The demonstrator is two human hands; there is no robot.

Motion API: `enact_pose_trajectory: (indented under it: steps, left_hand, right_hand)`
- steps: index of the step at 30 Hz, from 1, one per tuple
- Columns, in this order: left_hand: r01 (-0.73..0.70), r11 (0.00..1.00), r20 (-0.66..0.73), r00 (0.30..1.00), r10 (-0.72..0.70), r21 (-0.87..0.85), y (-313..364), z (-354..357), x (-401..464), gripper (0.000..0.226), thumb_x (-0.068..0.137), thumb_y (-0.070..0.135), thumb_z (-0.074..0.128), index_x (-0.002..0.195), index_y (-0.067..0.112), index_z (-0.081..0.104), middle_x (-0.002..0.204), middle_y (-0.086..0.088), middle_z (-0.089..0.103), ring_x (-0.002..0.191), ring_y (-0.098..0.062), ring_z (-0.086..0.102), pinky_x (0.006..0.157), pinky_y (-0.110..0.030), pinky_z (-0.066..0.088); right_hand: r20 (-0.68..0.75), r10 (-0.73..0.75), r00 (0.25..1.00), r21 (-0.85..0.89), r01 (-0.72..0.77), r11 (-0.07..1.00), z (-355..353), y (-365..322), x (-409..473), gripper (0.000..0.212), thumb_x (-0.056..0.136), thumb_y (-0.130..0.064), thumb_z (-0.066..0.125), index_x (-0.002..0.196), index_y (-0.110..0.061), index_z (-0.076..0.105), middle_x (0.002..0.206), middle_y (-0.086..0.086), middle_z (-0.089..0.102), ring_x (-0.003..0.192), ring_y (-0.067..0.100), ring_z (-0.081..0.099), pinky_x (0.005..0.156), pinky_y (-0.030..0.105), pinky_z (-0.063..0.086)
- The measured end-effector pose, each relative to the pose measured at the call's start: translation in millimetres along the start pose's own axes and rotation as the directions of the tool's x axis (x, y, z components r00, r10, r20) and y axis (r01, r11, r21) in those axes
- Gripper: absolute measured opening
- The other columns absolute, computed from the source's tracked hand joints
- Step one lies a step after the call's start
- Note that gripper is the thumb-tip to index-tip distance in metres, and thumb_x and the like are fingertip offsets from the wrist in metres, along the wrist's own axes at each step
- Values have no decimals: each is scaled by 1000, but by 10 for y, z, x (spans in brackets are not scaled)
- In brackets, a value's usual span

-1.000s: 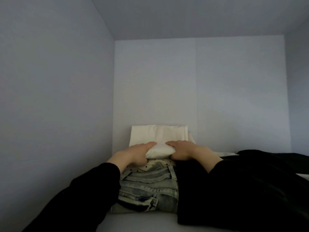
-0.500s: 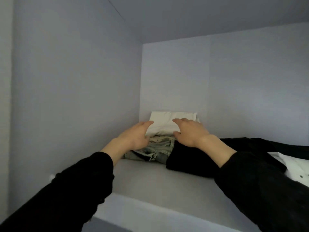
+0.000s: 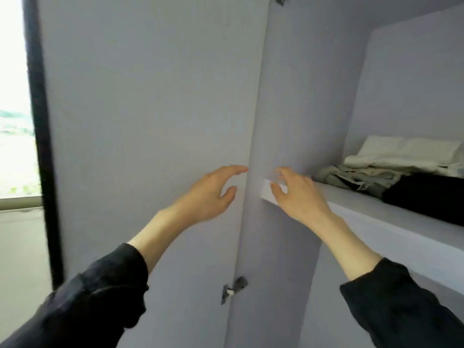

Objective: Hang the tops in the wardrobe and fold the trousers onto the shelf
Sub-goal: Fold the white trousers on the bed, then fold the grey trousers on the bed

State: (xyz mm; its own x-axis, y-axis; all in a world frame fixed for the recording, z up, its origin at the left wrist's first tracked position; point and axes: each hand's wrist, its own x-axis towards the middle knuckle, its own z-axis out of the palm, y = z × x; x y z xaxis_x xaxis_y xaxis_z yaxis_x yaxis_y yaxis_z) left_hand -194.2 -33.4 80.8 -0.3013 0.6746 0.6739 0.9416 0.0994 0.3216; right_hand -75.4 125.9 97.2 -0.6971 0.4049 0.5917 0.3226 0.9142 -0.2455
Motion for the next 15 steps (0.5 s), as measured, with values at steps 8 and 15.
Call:
enact_pose_trajectory:
  steps: [8, 15]
  left_hand:
    - [245, 961, -123, 965, -230, 130, -339, -1275, -2106, 36, 96, 19, 49, 131, 24, 50, 125, 14, 55, 115, 5, 46, 95, -4, 30]
    - [596, 776, -244, 800, -549, 208, -522, -2390, -4177, 36, 95, 21, 51, 132, 21, 50, 127, 5, 57, 116, -3, 51, 98, -18, 38]
  right_hand:
    - [117, -255, 960, 460, 175, 870, 822, -1989, -969, 30, 95, -21, 51, 122, -14, 60, 111, 3, 67, 102, 23, 63, 87, 26, 43]
    - [264, -535, 803, 686, 233, 689, 1416, -3713, -2088, 33, 96, -20, 49, 128, -16, 54, 108, -2, 63, 86, 9, 58, 88, 31, 50]
